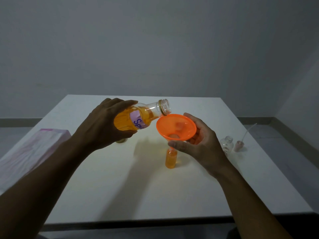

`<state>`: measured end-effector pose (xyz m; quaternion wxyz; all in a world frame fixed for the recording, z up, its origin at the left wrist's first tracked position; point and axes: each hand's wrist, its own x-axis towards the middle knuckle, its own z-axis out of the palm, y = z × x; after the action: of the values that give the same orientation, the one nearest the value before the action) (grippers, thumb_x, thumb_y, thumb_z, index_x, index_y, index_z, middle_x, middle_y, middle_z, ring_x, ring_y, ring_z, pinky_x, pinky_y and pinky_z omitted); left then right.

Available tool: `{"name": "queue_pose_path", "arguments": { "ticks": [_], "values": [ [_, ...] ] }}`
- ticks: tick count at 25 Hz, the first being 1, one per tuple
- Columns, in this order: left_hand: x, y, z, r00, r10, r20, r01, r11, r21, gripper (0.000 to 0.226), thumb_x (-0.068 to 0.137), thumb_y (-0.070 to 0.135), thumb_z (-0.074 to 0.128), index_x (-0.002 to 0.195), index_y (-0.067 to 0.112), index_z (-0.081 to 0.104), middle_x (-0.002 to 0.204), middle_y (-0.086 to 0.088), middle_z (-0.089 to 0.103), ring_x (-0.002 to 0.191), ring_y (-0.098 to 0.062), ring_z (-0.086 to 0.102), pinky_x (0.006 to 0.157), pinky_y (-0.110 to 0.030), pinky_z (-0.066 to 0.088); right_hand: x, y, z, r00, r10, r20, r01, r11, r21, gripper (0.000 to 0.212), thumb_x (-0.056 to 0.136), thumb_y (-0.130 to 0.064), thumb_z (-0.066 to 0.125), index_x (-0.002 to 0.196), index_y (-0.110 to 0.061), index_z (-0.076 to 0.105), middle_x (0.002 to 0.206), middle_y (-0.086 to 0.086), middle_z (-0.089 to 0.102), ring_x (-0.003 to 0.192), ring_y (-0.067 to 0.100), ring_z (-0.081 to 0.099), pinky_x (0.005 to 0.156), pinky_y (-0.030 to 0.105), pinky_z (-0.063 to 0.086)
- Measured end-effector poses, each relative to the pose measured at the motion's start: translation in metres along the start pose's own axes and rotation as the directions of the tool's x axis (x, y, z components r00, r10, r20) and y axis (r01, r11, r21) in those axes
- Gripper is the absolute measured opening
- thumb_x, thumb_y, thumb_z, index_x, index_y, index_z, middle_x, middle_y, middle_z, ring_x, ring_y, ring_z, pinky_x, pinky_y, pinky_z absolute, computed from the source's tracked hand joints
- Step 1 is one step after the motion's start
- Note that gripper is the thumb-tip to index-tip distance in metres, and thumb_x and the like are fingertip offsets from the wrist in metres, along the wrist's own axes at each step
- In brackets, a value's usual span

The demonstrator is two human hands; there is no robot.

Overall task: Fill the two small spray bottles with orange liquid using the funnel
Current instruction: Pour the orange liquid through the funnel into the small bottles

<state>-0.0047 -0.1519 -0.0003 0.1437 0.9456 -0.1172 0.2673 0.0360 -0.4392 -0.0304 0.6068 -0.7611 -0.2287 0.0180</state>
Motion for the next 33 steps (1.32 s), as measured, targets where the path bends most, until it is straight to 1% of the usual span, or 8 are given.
{"name": "queue_pose_path", "arguments": {
  "ticks": [4,7,9,14,19,24,28,33],
  "values": [
    [-0.001,0.002,0.0,1.0,-0.012,-0.014,0.012,1.0,0.01,0.086,0.059,0.032,0.09,0.134,0.016,0.053,0.119,-0.012,0.063,0.104,-0.029,0.056,0.076,-0.033,0.042,-0.001,-0.002,-0.001,1.0,-0.013,-0.019,0.013,1.0,0.015,0.1,0.061,-0.04,0.088,0.148,-0.025,0.042,0.139,-0.008,0.053,0.119,0.005,0.055,0.078,0.007,0.053],
    [-0.001,0.002,-0.001,0.999,-0.026,-0.031,0.025,1.0,-0.014,0.084,0.06,0.04,0.086,0.134,0.015,0.053,0.119,-0.013,0.062,0.104,-0.031,0.056,0.076,-0.035,0.045,-0.001,-0.002,0.001,0.999,-0.009,-0.046,0.009,1.0,0.004,0.1,0.061,-0.043,0.089,0.148,-0.028,0.042,0.14,-0.009,0.052,0.119,0.007,0.055,0.08,0.006,0.053],
    [-0.002,0.003,-0.001,0.998,-0.038,-0.04,0.037,0.999,-0.022,0.084,0.061,0.044,0.083,0.133,0.016,0.053,0.119,-0.012,0.062,0.104,-0.029,0.056,0.077,-0.037,0.047,-0.001,-0.002,0.002,0.998,-0.009,-0.063,0.009,1.0,0.001,0.099,0.061,-0.044,0.089,0.147,-0.03,0.042,0.141,-0.01,0.051,0.121,0.01,0.056,0.08,0.009,0.055],
    [-0.003,0.011,0.001,0.995,-0.063,-0.074,0.06,0.998,-0.035,0.085,0.06,0.04,0.088,0.134,0.015,0.053,0.12,-0.011,0.063,0.105,-0.029,0.057,0.079,-0.038,0.048,0.0,-0.008,-0.002,0.996,-0.007,-0.086,0.011,0.999,0.042,0.1,0.059,-0.046,0.089,0.146,-0.03,0.043,0.139,-0.008,0.053,0.122,0.011,0.056,0.084,0.02,0.057],
    [0.002,0.027,0.004,0.989,-0.083,-0.126,0.074,0.994,-0.076,0.084,0.059,0.052,0.078,0.133,0.019,0.053,0.118,-0.009,0.064,0.101,-0.026,0.058,0.076,-0.036,0.049,0.0,-0.016,-0.031,0.98,0.001,-0.197,0.025,0.991,0.131,0.099,0.054,-0.049,0.09,0.142,-0.031,0.049,0.129,-0.014,0.061,0.116,0.009,0.062,0.092,0.032,0.058],
    [0.023,0.053,0.021,0.991,-0.059,-0.123,0.045,0.993,-0.113,0.085,0.059,0.041,0.089,0.133,0.016,0.053,0.117,-0.012,0.064,0.1,-0.028,0.058,0.075,-0.034,0.046,-0.003,-0.017,-0.076,0.933,-0.014,-0.36,0.047,0.996,0.082,0.097,0.052,-0.053,0.087,0.14,-0.028,0.053,0.128,-0.008,0.064,0.114,0.011,0.064,0.093,0.036,0.058],
    [0.042,0.077,0.042,0.994,-0.025,-0.107,0.006,0.985,-0.174,0.083,0.06,0.036,0.089,0.132,0.015,0.054,0.119,-0.011,0.065,0.1,-0.024,0.06,0.075,-0.029,0.044,-0.008,-0.01,-0.108,0.884,-0.019,-0.467,0.044,0.998,0.042,0.097,0.052,-0.054,0.088,0.139,-0.027,0.054,0.128,-0.006,0.065,0.115,0.013,0.064,0.093,0.036,0.058],
    [0.059,0.099,0.064,0.996,0.002,-0.094,-0.024,0.971,-0.237,0.082,0.062,0.037,0.087,0.133,0.015,0.053,0.12,-0.009,0.066,0.095,-0.009,0.052,0.072,-0.01,0.036,-0.01,0.004,-0.122,0.875,-0.001,-0.483,0.006,1.0,0.009,0.095,0.053,-0.055,0.088,0.137,-0.029,0.054,0.129,-0.007,0.064,0.116,0.015,0.063,0.093,0.038,0.058]
  ]
}}
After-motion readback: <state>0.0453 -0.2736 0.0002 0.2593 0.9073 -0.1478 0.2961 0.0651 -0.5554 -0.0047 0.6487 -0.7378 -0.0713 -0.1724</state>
